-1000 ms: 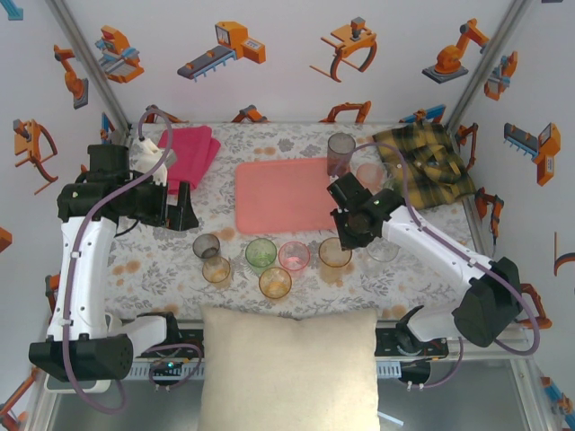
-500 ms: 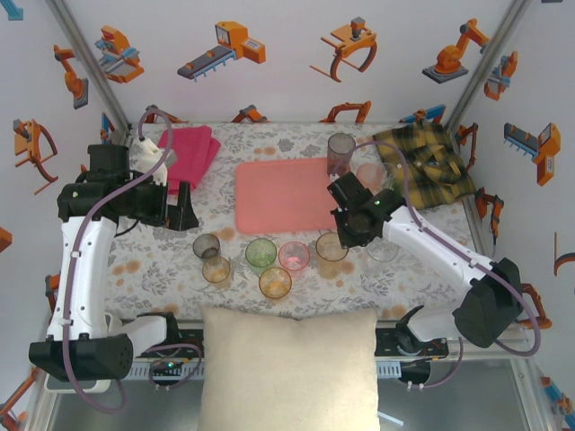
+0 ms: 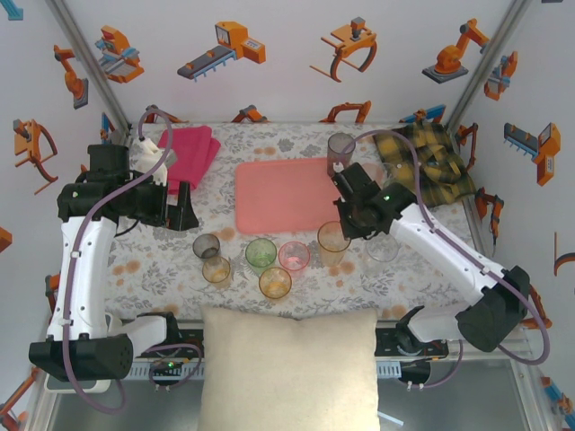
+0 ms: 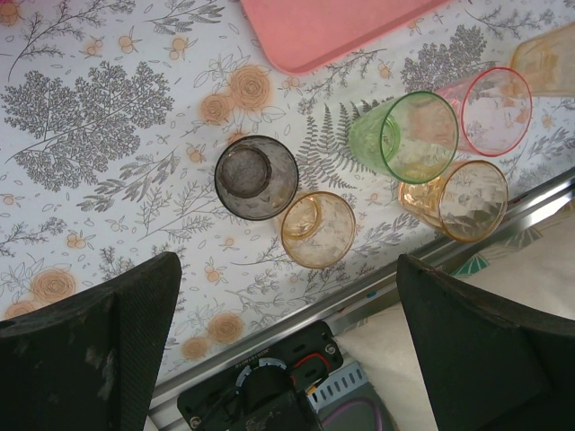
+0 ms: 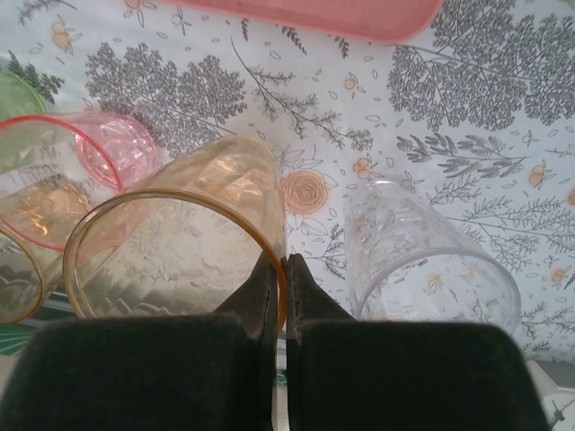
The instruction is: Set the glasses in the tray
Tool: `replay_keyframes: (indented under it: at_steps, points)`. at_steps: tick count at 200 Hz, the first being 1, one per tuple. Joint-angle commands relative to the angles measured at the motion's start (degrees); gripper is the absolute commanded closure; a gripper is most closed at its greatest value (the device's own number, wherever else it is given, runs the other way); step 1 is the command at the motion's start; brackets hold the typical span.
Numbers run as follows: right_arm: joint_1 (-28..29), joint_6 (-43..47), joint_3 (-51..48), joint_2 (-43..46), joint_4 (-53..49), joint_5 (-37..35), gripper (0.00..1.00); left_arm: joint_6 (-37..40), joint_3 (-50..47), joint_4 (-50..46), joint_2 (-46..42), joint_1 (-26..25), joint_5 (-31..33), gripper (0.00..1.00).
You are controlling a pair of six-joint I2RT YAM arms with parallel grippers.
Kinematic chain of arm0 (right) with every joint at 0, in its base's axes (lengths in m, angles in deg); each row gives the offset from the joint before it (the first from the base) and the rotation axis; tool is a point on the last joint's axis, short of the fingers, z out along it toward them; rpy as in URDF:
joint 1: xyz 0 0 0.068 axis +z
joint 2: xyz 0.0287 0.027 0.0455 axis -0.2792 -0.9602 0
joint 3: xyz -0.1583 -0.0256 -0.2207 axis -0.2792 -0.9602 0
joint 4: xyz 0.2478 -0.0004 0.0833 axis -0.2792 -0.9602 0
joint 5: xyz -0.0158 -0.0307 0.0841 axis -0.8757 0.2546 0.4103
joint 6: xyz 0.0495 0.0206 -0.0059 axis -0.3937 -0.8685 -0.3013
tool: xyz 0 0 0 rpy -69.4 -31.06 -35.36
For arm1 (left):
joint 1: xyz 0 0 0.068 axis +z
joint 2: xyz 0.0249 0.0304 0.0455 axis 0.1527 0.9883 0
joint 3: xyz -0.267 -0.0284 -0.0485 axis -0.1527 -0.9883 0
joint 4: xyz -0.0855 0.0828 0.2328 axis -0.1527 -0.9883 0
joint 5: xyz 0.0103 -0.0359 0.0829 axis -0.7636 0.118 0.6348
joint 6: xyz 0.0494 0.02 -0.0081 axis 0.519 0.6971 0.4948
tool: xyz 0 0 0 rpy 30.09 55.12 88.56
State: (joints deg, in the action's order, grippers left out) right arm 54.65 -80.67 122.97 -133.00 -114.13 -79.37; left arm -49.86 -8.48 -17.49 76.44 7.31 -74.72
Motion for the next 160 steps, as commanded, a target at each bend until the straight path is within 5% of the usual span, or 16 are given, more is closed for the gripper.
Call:
replay_keyframes:
  at_steps: [1, 160]
  points:
    - [-0.45, 1.15, 3.88, 1.63, -1.91, -1.49, 1.0, -0.52, 1.3, -0.98, -0.92, -0.19, -1.39, 0.03]
    - [-13.94, 7.02, 21.94, -12.47, 1.92, 0.27, 1.0, -0.48, 1.37, -0.92, -0.85, -0.15, -1.42, 0.03]
